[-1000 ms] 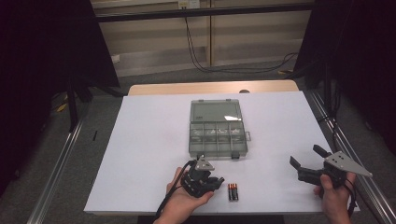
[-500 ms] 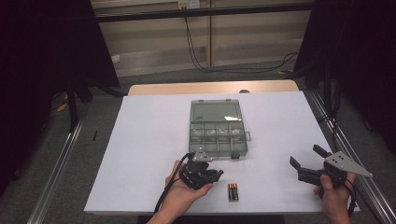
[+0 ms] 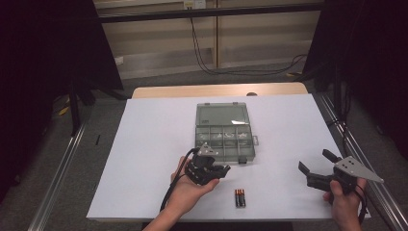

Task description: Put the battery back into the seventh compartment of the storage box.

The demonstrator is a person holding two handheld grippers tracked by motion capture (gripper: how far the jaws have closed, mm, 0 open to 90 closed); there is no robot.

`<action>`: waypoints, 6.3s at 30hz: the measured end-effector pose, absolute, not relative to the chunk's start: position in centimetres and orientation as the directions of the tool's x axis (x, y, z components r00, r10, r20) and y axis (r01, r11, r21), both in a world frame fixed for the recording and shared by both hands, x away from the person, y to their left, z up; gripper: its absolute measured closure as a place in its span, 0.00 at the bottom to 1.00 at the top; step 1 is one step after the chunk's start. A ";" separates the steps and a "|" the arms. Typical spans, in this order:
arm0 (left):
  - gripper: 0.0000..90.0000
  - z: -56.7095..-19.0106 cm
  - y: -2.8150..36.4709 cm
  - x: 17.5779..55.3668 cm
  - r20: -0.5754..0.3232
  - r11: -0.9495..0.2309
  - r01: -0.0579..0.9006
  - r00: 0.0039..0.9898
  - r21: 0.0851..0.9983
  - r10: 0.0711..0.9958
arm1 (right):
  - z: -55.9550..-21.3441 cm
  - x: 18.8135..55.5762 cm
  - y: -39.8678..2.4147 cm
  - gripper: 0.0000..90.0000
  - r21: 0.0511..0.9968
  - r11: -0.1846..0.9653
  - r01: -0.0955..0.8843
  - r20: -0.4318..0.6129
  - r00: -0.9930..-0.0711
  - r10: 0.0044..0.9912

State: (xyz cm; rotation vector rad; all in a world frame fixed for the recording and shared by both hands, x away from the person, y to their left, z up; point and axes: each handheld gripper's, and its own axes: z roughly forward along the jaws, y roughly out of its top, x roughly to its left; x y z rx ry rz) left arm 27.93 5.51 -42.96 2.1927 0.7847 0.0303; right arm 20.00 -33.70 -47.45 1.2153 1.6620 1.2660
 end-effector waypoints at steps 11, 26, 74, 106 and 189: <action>0.86 -42.2 5.5 29.5 -0.225 -0.480 0.528 0.802 0.700 0.554 | -47.4 20.0 -33.7 0.03 0.964 0.079 0.254 0.003 -0.310 0.951; 0.86 -42.2 4.7 31.5 -0.232 -0.450 0.544 0.781 0.708 0.579 | -47.4 20.0 -33.7 0.03 0.964 0.079 0.254 0.004 -0.310 0.951; 0.83 -44.1 1.5 35.5 -0.292 -0.331 0.635 0.674 0.698 0.678 | -47.5 20.0 -33.7 0.04 0.965 0.074 0.251 0.007 -0.308 0.951; 0.00 -42.2 2.7 32.3 -0.338 -0.388 0.597 0.759 0.702 0.556 | -47.5 20.0 -33.7 0.04 0.964 0.077 0.253 0.006 -0.310 0.951; 0.42 -45.7 2.2 22.6 -0.281 -0.557 0.561 0.813 0.613 0.509 | -47.5 20.0 -33.5 0.04 0.963 0.091 0.255 -0.008 -0.309 0.951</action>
